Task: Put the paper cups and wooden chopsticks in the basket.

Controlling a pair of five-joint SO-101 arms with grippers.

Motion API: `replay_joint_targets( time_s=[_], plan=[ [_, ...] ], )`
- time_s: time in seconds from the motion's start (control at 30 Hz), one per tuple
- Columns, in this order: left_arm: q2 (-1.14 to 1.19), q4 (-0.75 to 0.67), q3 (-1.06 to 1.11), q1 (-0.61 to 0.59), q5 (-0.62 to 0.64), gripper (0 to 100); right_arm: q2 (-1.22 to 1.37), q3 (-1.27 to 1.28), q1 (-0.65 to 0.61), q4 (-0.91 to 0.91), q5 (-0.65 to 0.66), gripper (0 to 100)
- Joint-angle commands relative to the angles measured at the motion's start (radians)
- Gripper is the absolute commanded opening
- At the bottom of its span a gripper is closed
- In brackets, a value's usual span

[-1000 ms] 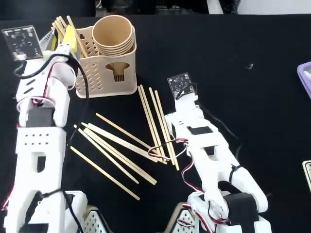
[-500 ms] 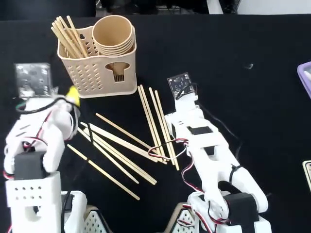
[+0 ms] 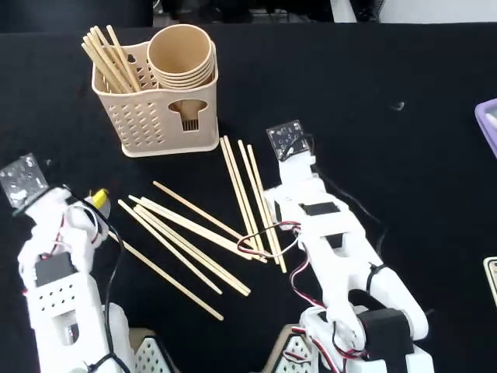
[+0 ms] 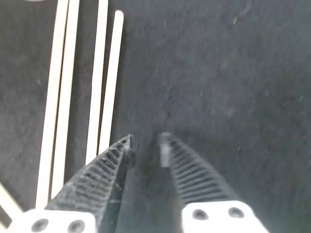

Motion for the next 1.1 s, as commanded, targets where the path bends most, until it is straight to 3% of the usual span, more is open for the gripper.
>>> replay_joint_targets(
  time_s=[0.0,0.1,0.4,0.73,0.8,0.9,1.07],
  plan=[
    [-0.015,-0.094,0.061,-0.013,0.017,24,0.002,-0.125,-0.057,0.173,0.003,18.7],
    [-0.015,-0.114,0.084,-0.013,0.02,24,0.005,-0.174,-0.095,0.275,0.002,16.9],
    [-0.015,-0.112,0.091,-0.005,0.014,22,0.073,-0.194,-0.176,0.27,0.002,16.4],
    [-0.015,-0.106,0.093,-0.005,0.014,22,0.367,-0.447,-0.1,0.402,0.011,16.2],
    [-0.015,-0.106,0.093,-0.005,0.014,22,0.384,-0.461,-0.094,0.411,0.034,13.0],
    [-0.015,-0.106,0.093,-0.005,0.014,22,0.386,-0.46,-0.098,0.425,0.112,0.8],
    [-0.015,-0.106,0.093,-0.005,0.014,22,0.364,-0.464,-0.011,0.425,0.138,1.1]
  ],
)
